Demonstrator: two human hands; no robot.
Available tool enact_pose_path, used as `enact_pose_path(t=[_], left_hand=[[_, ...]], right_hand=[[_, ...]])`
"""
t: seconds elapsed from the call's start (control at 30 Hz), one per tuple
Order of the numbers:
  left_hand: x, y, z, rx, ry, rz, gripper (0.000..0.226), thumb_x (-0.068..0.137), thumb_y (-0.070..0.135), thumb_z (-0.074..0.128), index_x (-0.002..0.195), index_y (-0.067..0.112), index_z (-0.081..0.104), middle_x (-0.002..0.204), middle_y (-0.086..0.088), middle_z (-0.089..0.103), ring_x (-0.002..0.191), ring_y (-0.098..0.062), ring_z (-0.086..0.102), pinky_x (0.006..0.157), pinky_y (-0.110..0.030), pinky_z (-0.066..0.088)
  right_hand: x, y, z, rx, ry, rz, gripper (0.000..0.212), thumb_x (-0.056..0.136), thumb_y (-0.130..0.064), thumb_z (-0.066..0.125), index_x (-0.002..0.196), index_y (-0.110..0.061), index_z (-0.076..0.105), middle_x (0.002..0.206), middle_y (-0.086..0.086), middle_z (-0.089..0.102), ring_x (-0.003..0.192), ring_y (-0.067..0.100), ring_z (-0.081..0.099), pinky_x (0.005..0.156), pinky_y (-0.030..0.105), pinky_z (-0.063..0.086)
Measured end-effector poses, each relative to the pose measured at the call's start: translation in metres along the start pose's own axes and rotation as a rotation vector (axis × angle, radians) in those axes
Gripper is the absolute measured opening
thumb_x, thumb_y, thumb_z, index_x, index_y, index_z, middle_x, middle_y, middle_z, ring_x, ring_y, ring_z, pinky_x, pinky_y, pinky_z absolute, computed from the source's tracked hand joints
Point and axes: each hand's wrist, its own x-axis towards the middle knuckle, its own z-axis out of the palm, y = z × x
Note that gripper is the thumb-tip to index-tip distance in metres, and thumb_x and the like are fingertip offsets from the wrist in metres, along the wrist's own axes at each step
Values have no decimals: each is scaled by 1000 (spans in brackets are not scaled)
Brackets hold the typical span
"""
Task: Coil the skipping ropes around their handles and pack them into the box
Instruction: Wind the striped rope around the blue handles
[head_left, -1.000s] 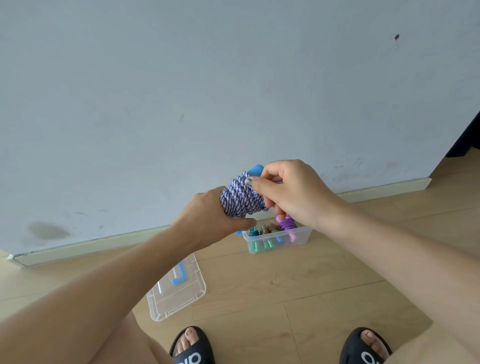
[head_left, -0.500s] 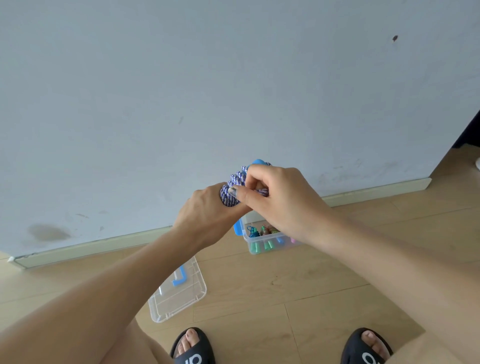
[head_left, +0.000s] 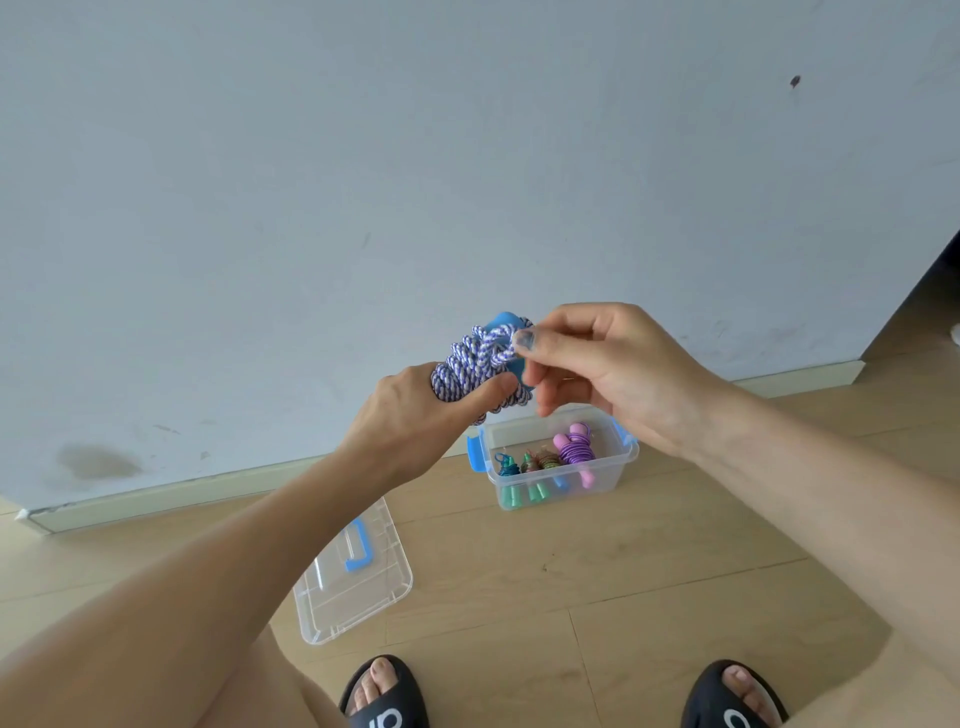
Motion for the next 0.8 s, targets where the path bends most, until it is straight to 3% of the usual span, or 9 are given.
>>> enact_pose_path(t=[0.1, 0.17, 0.27, 0.37, 0.5, 0.6, 0.7, 0.8], left_hand=[[1, -1, -3, -5, 6, 9, 55, 73, 84, 50, 75, 31, 68, 70, 24, 69, 66, -6, 61, 58, -29, 46], [1, 0, -4, 12, 0, 14, 54, 73, 83, 51, 74, 32, 67, 68, 26, 67, 65, -6, 61, 58, -29, 47], [2, -1, -4, 37, -6, 8, 61, 68, 86, 49, 74, 28, 67, 69, 15, 70, 64, -13, 62, 60, -35, 51], [3, -2, -2, 102, 0, 4, 71, 58, 86, 44, 77, 20, 64, 71, 1, 69, 64, -21, 60, 63, -41, 54], [4, 0, 2, 113, -2, 6, 86, 54, 97, 42, 80, 19, 66, 74, 3, 72, 70, -21, 66, 67, -46, 57], [3, -1, -2, 53, -29, -5, 72, 60, 91, 51, 77, 23, 67, 75, 3, 72, 70, -21, 65, 67, -43, 55], [2, -4, -6, 9, -60, -8, 60, 68, 83, 57, 75, 25, 68, 71, 9, 71, 65, -16, 61, 61, -35, 50], [2, -4, -7, -10, -59, -10, 56, 73, 77, 59, 74, 22, 68, 55, 18, 61, 54, -9, 50, 53, -27, 40]], right_hand=[[4, 3, -5, -83, 86, 11, 17, 94, -12, 64, 79, -4, 65, 67, 10, 61, 54, 23, 56, 55, 31, 51], [5, 4, -6, -108, 91, -3, 8, 93, -11, 65, 88, -4, 65, 72, 10, 61, 59, 24, 58, 60, 34, 52], [2, 3, -6, -316, -16, -87, 23, 88, -16, 73, 109, -17, 65, 81, 4, 61, 67, 21, 62, 67, 32, 54], [-3, 6, 4, -559, -49, -180, 30, 85, -33, 75, 114, -32, 67, 81, -3, 63, 73, 17, 62, 68, 25, 50], [1, 9, 15, -635, 88, -317, 9, 94, -24, 65, 97, -22, 73, 71, -11, 66, 63, 5, 58, 61, 21, 48], [9, 11, 0, -590, 150, -218, 12, 96, -22, 62, 92, -19, 72, 67, -4, 66, 60, 12, 62, 64, 35, 55], [11, 11, -14, -596, 91, -144, 11, 95, -17, 63, 93, -18, 74, 66, -5, 64, 60, 12, 62, 67, 29, 54], [10, 11, -12, -535, 59, -147, 7, 93, -12, 65, 93, -15, 72, 74, 7, 69, 69, 27, 68, 67, 33, 58]])
